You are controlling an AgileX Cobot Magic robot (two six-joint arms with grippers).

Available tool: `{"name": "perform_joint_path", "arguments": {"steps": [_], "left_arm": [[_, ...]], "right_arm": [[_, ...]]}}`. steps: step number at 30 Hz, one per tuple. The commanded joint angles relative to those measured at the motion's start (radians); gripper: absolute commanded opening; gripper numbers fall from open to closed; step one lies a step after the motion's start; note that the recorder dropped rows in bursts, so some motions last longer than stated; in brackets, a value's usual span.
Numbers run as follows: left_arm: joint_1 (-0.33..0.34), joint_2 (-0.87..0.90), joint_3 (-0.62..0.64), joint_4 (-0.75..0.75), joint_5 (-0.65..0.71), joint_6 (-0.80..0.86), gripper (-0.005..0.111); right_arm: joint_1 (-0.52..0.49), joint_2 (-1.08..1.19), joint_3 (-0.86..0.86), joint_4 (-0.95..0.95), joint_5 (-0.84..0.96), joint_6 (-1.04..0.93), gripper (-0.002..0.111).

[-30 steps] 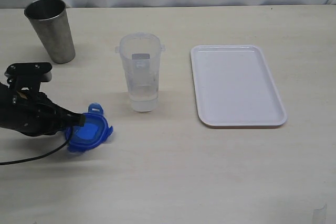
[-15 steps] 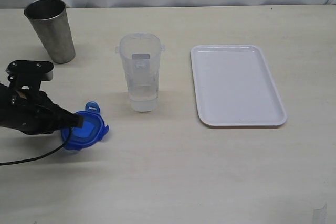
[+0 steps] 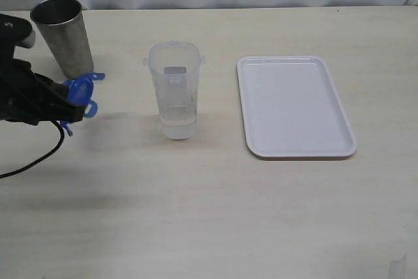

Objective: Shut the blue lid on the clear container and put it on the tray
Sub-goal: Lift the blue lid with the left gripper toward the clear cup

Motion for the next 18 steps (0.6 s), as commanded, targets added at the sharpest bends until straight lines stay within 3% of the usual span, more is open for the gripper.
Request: {"name": "perform_joint_path", "arguments": {"steps": [1, 10, 18], "left_arm": [[-0.008, -0.100, -0.040, 0.006, 0.035, 0.111, 0.000], [-0.008, -0.135, -0.187, 0.006, 0.077, 0.182, 0.000], [-0.008, -0.032, -0.191, 0.078, -0.105, 0.229, 0.000]], "right_arm": [[-0.006, -0.005, 0.001, 0.008, -0.003, -0.001, 0.004], [-0.006, -0.005, 0.001, 0.008, -0.003, -0.001, 0.004], [-0.006, -0.005, 0.001, 0.008, -0.003, -0.001, 0.004]]}}
